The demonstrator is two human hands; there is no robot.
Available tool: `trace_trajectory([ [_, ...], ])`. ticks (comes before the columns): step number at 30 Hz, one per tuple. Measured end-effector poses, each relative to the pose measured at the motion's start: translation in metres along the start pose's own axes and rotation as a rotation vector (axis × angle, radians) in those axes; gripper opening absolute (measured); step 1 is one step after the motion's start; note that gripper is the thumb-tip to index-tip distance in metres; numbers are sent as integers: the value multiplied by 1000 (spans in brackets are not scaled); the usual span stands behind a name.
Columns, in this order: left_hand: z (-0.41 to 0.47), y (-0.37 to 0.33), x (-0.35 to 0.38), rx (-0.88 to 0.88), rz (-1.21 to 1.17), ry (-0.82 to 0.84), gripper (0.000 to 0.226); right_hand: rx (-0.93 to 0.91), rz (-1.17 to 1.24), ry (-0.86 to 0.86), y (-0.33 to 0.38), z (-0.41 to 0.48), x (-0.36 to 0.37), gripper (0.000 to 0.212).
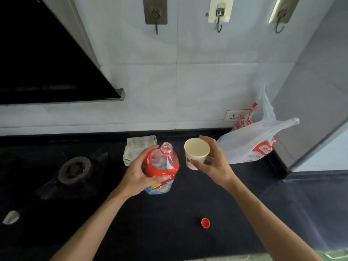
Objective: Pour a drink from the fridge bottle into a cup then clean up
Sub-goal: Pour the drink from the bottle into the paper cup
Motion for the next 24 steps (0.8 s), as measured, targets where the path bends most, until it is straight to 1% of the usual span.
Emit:
trace_trajectory([
  [5,33,-66,-37,83,147,22,93,-41,65,27,37,22,-20,70],
  [10,60,-128,-68,136,367,55,86,-79,87,61,70,48,-40,67],
  [15,77,-178,-89,112,573,119,97,-87,56,142,99,66,-53,66],
  [20,78,-218,-96,111,869,203,90,-118,-30,169,122,75,-61,65],
  [24,74,-239,-101,105,1004,240,88,-133,-11,141,131,77,-64,64],
])
Point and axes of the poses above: each hand's wrist, its own z-axis towards the middle knuckle, its own x-axis out of the palm, y = z × x, the point moved 6 cm from there along z, towards the middle knuckle, and after that the axes turned 5 degrees about y, right-handed, at the moved point
